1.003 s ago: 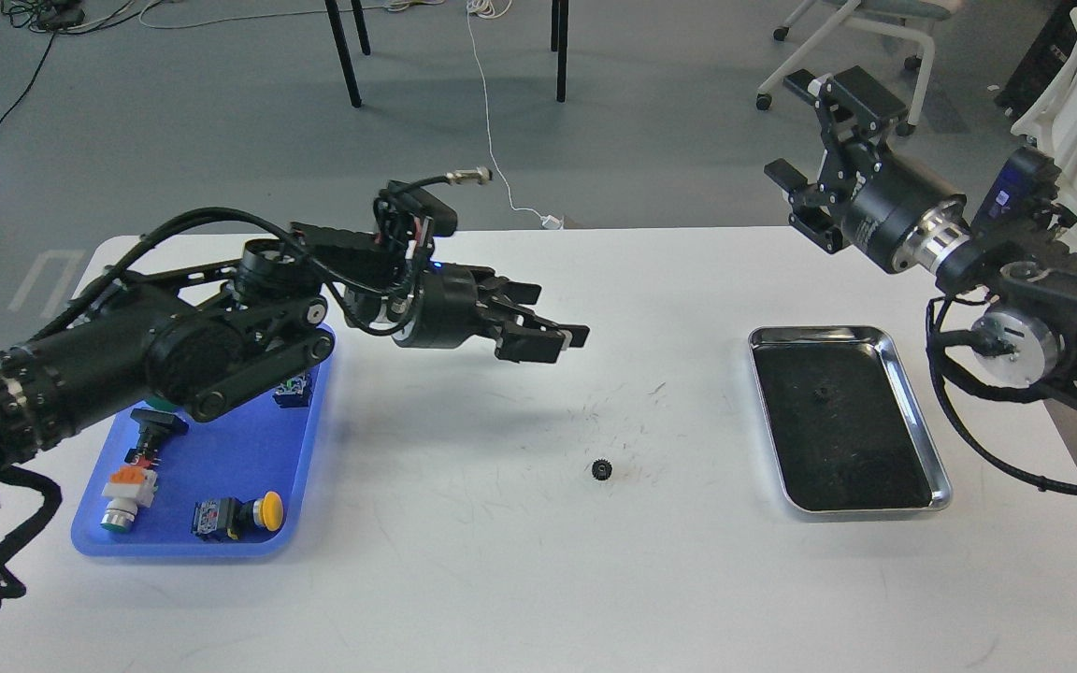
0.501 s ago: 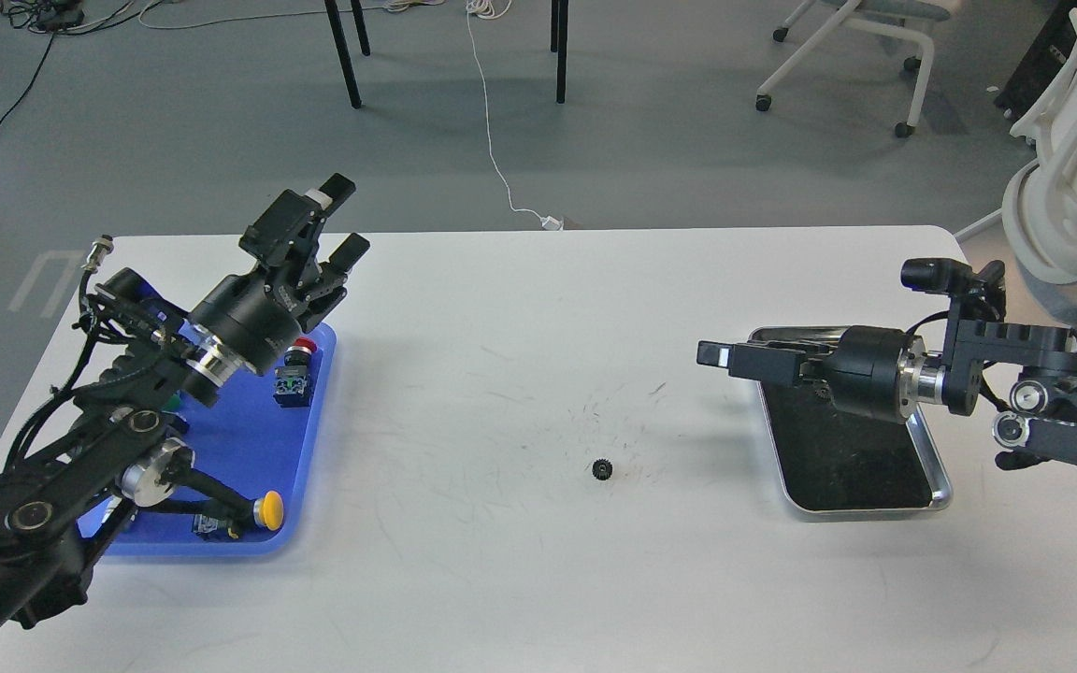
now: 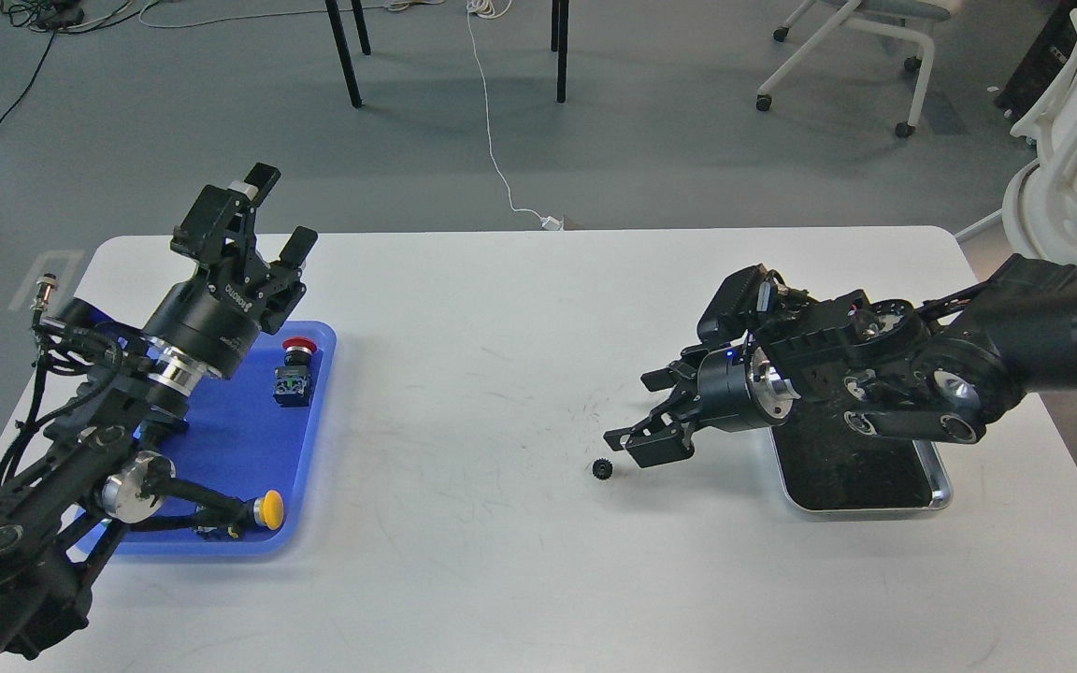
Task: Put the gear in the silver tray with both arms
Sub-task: 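Reach the right gripper to the second gear and grasp it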
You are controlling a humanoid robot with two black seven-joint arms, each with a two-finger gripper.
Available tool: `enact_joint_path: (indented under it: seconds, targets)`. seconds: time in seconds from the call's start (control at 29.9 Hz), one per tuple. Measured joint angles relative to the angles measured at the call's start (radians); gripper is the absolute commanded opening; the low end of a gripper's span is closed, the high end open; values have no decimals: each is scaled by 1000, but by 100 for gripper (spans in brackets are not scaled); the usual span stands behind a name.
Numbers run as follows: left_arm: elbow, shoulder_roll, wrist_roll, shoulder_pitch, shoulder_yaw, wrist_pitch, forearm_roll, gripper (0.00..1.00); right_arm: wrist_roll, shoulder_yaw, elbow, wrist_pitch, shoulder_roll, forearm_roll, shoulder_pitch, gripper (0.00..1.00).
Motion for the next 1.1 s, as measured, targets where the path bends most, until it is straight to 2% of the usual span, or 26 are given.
enact_joint_path:
  seconds: [0.2,0.27,0.37,0.4,0.74,0.84,0.94,1.04,1.1]
  targets:
    - [-2,-12,0,0,1,1,1,98,0,-58,-24,-60,76,2,-20,92]
    - [-2,-16,0,0,2,-1,1,98,0,-66,-25,-61,83,2,-24,85]
    - [-2,-18,0,1,3,-2,1,98,0,-81,-26,-62,96,3,-29,63]
    - [-2,-18,0,1,4,-2,1,98,0,-86,-27,-62,100,4,-31,61]
    - [-2,-17,0,2,4,-3,1,98,0,-101,-47,-72,129,6,-52,60]
    - [-2,-17,0,2,3,-3,1,98,0,-108,-57,-73,135,7,-63,56]
    - [-2,-17,0,2,2,-3,1,98,0,-109,-65,-74,137,8,-71,36]
    - [-3,-17,0,2,2,-3,1,98,0,-110,-67,-74,137,8,-73,27]
    - [-3,-17,0,2,2,-3,1,98,0,-113,-67,-73,137,7,-74,24]
